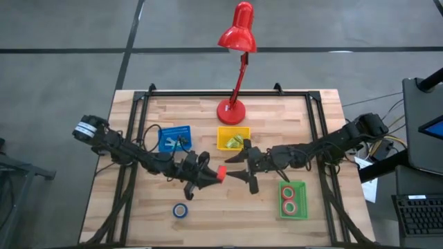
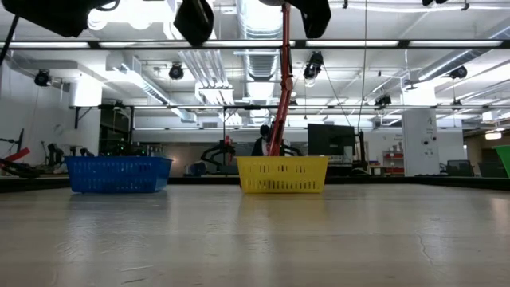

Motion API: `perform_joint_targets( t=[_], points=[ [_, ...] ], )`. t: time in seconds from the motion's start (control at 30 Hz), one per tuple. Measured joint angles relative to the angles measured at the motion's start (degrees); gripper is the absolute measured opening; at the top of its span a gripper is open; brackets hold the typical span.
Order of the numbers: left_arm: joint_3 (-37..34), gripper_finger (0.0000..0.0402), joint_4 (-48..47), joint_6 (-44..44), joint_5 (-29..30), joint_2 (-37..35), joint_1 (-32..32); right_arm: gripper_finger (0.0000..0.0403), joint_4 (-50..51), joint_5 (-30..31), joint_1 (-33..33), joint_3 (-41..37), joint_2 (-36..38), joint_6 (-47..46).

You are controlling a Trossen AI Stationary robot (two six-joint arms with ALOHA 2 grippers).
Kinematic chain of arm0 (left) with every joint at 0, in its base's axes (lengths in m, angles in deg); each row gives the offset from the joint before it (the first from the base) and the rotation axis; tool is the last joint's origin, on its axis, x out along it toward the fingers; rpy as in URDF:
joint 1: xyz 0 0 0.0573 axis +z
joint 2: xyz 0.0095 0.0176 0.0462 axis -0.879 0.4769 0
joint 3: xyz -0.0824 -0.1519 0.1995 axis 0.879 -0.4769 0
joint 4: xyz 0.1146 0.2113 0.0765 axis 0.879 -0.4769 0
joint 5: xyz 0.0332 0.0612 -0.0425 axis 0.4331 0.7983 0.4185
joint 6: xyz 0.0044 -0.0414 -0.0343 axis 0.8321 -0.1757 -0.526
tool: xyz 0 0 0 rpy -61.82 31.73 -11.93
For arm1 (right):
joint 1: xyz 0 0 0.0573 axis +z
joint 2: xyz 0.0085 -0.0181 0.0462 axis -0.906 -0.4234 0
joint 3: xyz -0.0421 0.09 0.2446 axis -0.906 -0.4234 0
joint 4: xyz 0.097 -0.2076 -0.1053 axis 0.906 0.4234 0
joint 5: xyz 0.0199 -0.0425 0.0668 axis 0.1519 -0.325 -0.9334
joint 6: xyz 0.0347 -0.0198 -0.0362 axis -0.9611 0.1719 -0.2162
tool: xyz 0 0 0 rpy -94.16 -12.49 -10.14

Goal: Pick and place Stapler, Stapler remover, tape
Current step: Put the red tape into the green bin

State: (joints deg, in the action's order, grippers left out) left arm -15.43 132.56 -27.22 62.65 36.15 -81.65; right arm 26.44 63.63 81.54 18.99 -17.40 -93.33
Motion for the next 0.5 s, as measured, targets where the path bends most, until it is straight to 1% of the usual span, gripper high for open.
perform_joint_targets(
  t=[0.13,0.23,0.33,0.5],
  points=[
    [0.12,0.006,-0.06,0.16,1.48,-0.13,0.29,0.021,0.09,0.03,0.69,-0.13,0.14,0.41],
    [0.21,0.006,0.1,-0.26,1.05,-0.22,0.45,0.021,0.0,0.61,0.96,-0.05,0.32,0.8],
    [0.45,0.006,0.0,-0.26,1.27,-0.24,0.47,0.021,-0.14,3.18,1.08,0.07,0.16,2.29],
    [0.67,0.006,-0.05,-0.04,1.15,-0.24,0.53,0.021,-0.27,5.63,1.06,0.07,0.07,3.43]
  ],
)
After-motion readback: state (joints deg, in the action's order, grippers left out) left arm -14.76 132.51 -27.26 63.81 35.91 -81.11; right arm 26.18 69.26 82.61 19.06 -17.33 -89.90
